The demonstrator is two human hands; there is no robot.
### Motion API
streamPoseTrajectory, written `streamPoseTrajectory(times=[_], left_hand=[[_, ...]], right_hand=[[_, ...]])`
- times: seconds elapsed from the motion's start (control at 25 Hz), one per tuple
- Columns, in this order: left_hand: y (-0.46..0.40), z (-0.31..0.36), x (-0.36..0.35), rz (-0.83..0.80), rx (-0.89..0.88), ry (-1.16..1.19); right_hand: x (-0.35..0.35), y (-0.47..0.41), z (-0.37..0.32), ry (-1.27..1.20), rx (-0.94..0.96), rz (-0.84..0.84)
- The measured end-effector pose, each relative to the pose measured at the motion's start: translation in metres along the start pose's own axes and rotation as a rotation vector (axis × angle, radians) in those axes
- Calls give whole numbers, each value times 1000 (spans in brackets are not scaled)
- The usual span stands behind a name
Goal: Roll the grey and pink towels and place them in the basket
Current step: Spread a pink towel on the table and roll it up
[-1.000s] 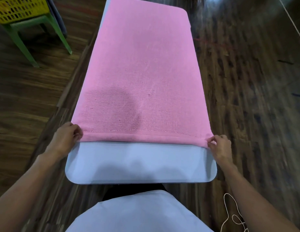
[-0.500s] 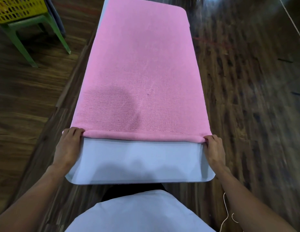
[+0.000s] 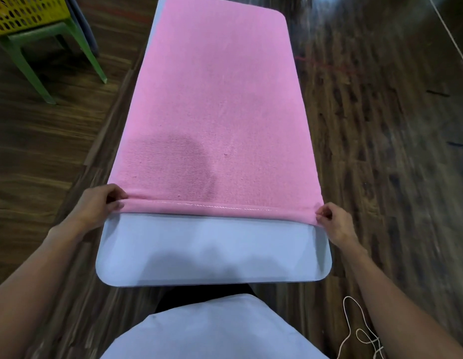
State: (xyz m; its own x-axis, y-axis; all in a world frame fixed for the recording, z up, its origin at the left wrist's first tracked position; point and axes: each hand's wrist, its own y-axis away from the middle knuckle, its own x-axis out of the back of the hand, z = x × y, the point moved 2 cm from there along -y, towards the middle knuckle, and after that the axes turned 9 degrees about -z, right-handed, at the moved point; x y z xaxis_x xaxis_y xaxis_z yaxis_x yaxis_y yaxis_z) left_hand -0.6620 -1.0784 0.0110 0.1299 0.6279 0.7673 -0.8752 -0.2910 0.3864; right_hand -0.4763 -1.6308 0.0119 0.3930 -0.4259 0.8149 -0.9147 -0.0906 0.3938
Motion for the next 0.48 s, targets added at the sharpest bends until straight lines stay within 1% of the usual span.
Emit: streamPoseTrajectory(times=[0.04,0.12,0.2,0.24,0.32,0.48], left_hand=[[-1,5,-1,57,-16,-16],[6,9,-11,193,-98,-177],[27,9,-32,306,-133,-304],[39,9,-42,328,-129,-323],[51,12,-55,322,-101,-344],[42,23,-48,296,-59,-296]], right_hand=[[-3,0,-4,101,18,97],[-14,12,-8,293,90,231],[-27,28,-3,304,180,268],[-33,35,1,283,217,268],[-36,38,5,280,261,262],[-30,22,-4,239,182,218]])
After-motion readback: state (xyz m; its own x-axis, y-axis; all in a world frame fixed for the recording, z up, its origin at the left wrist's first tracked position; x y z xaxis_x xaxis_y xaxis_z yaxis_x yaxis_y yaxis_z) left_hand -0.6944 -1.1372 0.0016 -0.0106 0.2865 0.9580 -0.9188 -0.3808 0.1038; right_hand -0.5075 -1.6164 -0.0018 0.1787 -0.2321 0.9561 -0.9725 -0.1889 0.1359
